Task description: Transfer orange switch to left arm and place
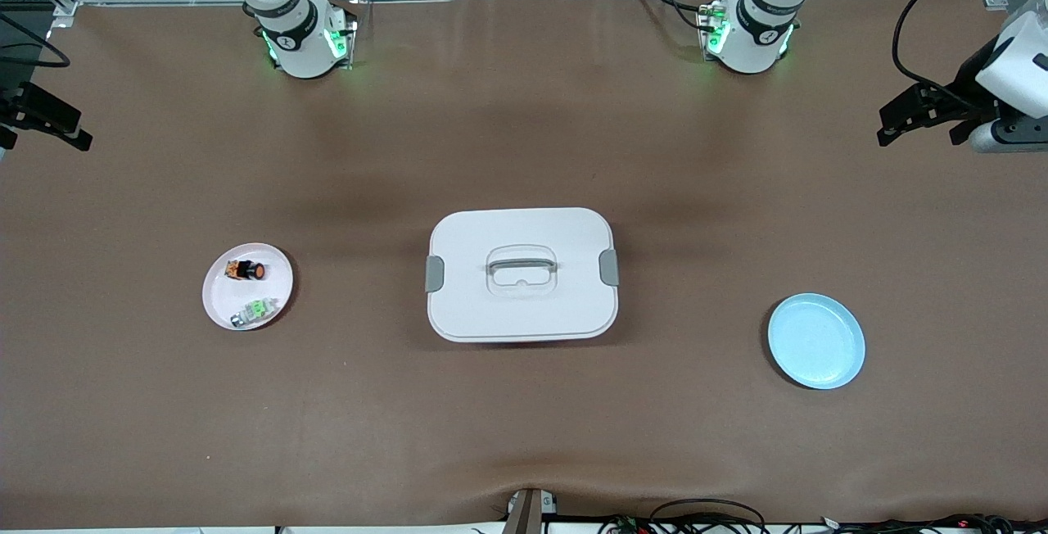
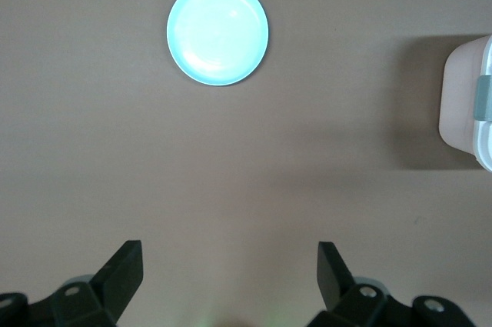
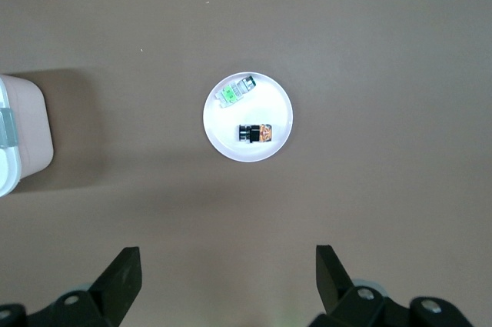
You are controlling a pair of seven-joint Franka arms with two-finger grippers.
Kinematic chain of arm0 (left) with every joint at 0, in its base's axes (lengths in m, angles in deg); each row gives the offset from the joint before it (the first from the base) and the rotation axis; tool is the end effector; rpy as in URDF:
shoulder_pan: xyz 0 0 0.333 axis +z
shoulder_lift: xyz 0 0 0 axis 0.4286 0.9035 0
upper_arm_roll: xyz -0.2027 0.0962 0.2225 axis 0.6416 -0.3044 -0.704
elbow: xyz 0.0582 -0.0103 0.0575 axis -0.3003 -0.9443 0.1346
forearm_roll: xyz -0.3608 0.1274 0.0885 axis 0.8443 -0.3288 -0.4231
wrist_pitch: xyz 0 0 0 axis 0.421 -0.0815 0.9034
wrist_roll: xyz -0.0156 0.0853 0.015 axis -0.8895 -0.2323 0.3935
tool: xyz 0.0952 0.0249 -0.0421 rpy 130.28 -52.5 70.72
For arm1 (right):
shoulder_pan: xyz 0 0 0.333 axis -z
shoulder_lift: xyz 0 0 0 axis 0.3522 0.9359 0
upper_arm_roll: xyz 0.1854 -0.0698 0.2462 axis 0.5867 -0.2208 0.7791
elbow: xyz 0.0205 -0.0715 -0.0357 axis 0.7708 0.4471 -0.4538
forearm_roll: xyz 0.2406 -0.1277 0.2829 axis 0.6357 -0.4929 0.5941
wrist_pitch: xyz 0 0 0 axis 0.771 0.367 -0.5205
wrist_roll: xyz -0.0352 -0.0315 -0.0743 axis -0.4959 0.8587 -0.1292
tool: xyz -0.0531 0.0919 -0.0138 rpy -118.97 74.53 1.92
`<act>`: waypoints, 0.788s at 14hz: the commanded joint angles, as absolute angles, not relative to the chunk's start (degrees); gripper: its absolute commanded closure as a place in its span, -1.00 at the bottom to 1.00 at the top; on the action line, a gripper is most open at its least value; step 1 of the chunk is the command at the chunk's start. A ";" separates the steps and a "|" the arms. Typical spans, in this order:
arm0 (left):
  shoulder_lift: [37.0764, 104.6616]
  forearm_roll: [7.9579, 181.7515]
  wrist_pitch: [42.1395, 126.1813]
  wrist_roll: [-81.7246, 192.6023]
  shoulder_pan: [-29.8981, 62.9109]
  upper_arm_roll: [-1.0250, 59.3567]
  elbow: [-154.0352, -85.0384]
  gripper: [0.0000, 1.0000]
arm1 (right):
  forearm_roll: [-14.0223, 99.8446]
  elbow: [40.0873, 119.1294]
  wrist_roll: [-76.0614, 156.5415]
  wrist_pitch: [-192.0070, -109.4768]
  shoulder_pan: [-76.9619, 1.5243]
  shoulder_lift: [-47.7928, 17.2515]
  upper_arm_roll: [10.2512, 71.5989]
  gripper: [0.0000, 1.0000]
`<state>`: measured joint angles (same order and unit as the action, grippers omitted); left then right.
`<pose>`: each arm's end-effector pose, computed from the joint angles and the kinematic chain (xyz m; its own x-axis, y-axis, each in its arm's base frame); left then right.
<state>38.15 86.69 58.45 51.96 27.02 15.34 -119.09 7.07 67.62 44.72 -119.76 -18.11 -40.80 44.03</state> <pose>0.5153 -0.0288 0.6174 0.9999 0.0046 -0.0147 0.0046 -1.0000 0.0042 0.5319 -0.0435 0.6610 0.9973 -0.0732 -0.0071 -0.0733 -0.9971 -0.0206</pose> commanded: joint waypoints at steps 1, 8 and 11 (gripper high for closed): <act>38.66 87.18 57.44 52.15 27.40 15.76 -117.73 -1.00 | 7.82 68.48 46.50 -118.97 -18.16 -42.16 43.91 -1.00; 38.66 87.18 57.35 52.06 27.49 15.68 -117.73 -1.00 | 7.82 68.48 45.54 -119.06 -18.25 -42.16 43.91 -1.00; 38.66 87.18 57.35 51.98 27.49 15.76 -117.73 -1.00 | 7.82 68.48 45.54 -119.14 -18.25 -42.16 43.91 -1.00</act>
<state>38.15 86.69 58.45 51.96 27.02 15.34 -119.09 7.23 67.62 45.23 -119.34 -18.11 -40.86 44.03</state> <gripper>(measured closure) 0.000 0.000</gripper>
